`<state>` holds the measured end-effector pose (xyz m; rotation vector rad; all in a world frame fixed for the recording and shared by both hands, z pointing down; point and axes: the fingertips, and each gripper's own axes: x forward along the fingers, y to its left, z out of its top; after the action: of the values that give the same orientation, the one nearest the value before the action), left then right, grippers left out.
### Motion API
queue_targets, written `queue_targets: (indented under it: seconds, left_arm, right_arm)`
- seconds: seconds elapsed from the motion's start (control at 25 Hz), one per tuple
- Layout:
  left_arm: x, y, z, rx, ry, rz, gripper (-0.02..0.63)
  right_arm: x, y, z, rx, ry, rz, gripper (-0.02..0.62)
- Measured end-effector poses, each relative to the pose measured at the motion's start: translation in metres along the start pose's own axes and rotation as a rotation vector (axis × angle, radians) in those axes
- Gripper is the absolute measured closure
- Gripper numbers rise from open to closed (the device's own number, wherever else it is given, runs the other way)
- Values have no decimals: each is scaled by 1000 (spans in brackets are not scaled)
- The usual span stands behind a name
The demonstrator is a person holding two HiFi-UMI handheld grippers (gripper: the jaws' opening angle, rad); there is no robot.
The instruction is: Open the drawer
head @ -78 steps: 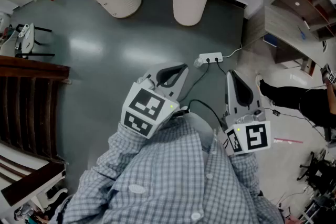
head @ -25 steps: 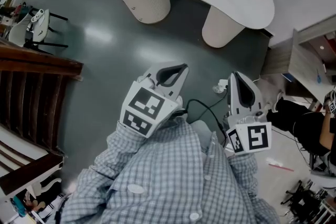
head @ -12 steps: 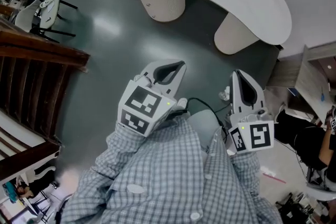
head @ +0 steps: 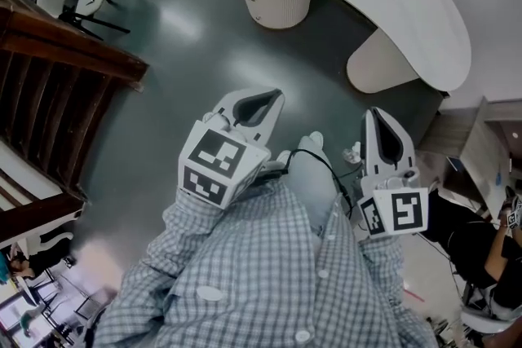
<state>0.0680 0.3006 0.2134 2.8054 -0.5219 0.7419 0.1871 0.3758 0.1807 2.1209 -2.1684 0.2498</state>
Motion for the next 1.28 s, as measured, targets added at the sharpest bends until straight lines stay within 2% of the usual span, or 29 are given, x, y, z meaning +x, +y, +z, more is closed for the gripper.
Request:
queue_targets:
  seconds: [0.24, 0.44, 0.72, 1.28]
  left_arm:
    - [-9, 19, 1, -47, -24, 40, 601]
    - [-3, 38, 6, -75, -39, 84, 601]
    - [3, 85, 13, -128, -54, 178, 601]
    - [6, 205, 36, -256, -58, 385, 603]
  right_arm:
    - [24, 17, 8, -16, -1, 74, 586]
    - [55, 13, 13, -28, -2, 132, 586]
    - [116, 20, 33, -49, -32, 238, 586]
    - [266, 46, 59, -67, 20, 490, 586]
